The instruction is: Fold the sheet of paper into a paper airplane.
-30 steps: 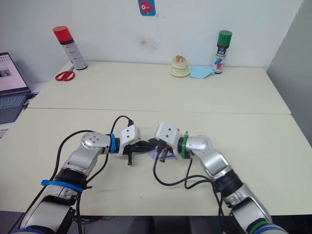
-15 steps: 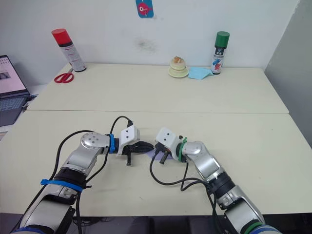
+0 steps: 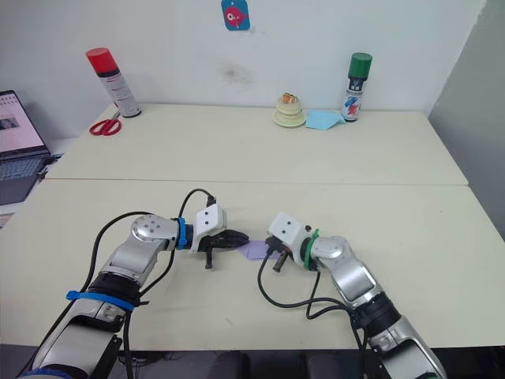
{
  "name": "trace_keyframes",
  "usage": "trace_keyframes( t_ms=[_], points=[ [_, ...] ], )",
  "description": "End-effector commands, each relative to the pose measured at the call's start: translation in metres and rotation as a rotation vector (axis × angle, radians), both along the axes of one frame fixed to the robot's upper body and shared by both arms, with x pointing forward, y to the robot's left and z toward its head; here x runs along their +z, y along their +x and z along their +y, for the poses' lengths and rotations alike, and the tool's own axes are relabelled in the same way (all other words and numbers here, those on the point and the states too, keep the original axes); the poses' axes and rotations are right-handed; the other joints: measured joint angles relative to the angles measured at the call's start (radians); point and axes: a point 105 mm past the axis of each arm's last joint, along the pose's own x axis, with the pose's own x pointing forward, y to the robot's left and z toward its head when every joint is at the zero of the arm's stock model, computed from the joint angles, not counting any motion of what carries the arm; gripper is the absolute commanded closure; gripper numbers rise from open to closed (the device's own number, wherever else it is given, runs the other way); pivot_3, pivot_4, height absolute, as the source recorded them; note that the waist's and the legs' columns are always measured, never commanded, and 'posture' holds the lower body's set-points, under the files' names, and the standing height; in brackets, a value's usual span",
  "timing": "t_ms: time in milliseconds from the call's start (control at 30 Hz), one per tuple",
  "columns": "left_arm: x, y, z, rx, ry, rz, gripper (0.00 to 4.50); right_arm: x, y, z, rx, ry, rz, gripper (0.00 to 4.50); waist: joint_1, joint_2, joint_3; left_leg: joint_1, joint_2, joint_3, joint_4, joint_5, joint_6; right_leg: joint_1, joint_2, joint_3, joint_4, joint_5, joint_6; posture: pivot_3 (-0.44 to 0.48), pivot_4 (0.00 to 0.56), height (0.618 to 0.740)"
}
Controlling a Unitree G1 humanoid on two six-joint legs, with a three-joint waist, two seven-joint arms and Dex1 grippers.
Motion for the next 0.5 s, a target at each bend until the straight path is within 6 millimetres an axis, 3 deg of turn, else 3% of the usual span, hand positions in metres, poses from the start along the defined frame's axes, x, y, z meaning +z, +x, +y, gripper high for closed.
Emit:
trace_keyframes(
  t_ms=[33, 133, 267, 400, 500],
  points=[
    [-0.027, -0.01, 0.006, -0.004, 0.075, 0.086, 4.14, -0.041, 0.003, -0.058, -0.204, -0.089, 0.174, 4.45, 0.0, 0.0, -0.001, 0.0, 0.0, 0.0, 0.0, 0.0, 0.0, 0.001, 0.0, 0.0, 0.0, 0.0, 0.0, 0.0, 0.15, 0.737],
    [-0.026, -0.01, 0.006, -0.005, 0.074, 0.085, 4.14, -0.04, -0.002, -0.079, -0.225, -0.111, 0.171, 4.45, 0.003, -0.001, -0.002, 0.001, -0.001, 0.0, 0.0, 0.0, 0.0, 0.001, 0.0, 0.0, 0.0, 0.0, 0.0, 0.0, 0.15, 0.737],
    [-0.027, -0.01, 0.005, -0.009, 0.074, 0.085, 4.14, -0.023, -0.011, -0.085, -0.128, -0.115, 0.066, 4.45, 0.007, -0.001, -0.003, 0.0, -0.001, -0.001, -0.001, 0.0, 0.0, 0.002, -0.001, 0.0, -0.004, 0.0, 0.0, 0.0, 0.15, 0.737],
    [-0.028, -0.01, 0.004, -0.014, 0.073, 0.084, 4.14, 0.022, -0.007, -0.066, -0.058, 0.082, -0.098, 4.45, 0.004, -0.001, -0.003, -0.001, -0.001, -0.001, -0.001, -0.001, 0.001, 0.003, -0.001, 0.0, -0.008, 0.0, 0.001, 0.0, 0.15, 0.737],
    [-0.028, -0.01, 0.002, -0.018, 0.071, 0.084, 4.14, 0.042, -0.01, -0.033, 0.031, 0.153, -0.178, 4.45, 0.0, -0.001, -0.002, -0.001, 0.0, -0.001, -0.001, -0.001, 0.001, 0.002, 0.0, 0.0, -0.007, 0.001, 0.001, 0.0, 0.15, 0.737]
  ],
)
